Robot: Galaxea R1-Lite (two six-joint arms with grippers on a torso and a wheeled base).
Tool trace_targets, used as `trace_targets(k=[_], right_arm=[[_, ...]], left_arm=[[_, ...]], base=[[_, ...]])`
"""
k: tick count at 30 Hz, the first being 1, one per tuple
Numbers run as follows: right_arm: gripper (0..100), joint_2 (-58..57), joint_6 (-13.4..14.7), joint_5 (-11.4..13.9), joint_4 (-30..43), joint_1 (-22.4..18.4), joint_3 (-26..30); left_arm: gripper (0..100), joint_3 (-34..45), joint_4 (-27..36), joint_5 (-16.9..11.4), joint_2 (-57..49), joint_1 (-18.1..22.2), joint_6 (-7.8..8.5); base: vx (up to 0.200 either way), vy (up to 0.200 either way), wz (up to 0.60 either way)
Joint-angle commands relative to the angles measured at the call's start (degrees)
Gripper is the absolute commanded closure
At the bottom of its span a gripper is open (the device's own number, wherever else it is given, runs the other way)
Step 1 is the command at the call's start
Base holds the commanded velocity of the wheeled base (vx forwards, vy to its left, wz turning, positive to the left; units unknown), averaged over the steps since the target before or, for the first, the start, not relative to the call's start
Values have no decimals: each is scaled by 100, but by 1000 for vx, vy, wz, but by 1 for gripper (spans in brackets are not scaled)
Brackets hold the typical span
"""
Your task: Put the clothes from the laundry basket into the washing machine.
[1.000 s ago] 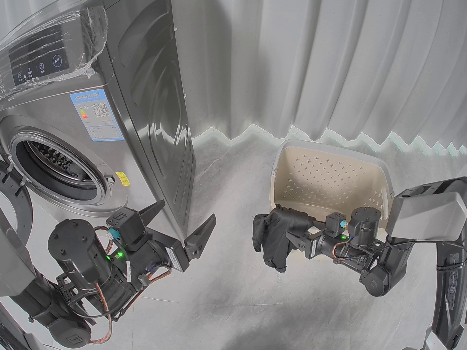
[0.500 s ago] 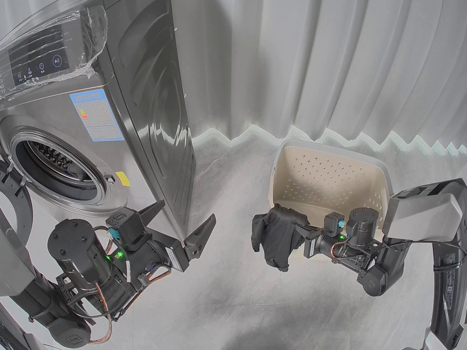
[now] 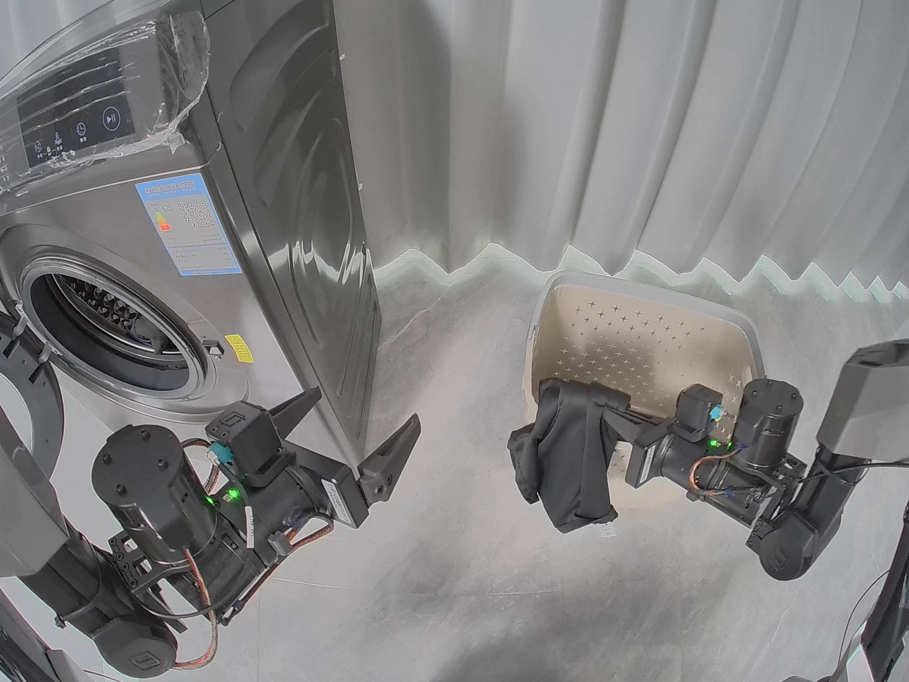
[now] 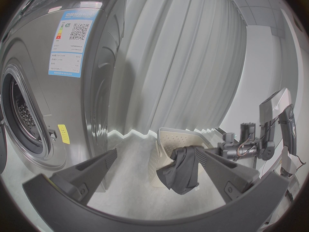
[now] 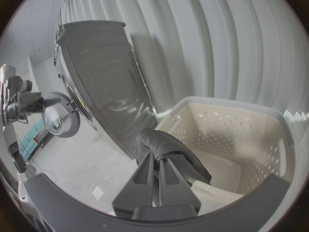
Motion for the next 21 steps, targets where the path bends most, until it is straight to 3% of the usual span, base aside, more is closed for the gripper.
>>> trace_targets(k=[1,12,21], right_arm=[[100,-1427,28,-64,67,341,411],[100,-2613,1,-266,515,693,402],[100,-3141,-8,-284,1016,772,350]], left_arm=[[0,19,-3,12,-2,-2,-1],[0,28,-12,12,-2,7,-36],[0,54,-12,30,-11,51,-36]], base=[[0,0,0],[0,0,0],[-200,0,0]])
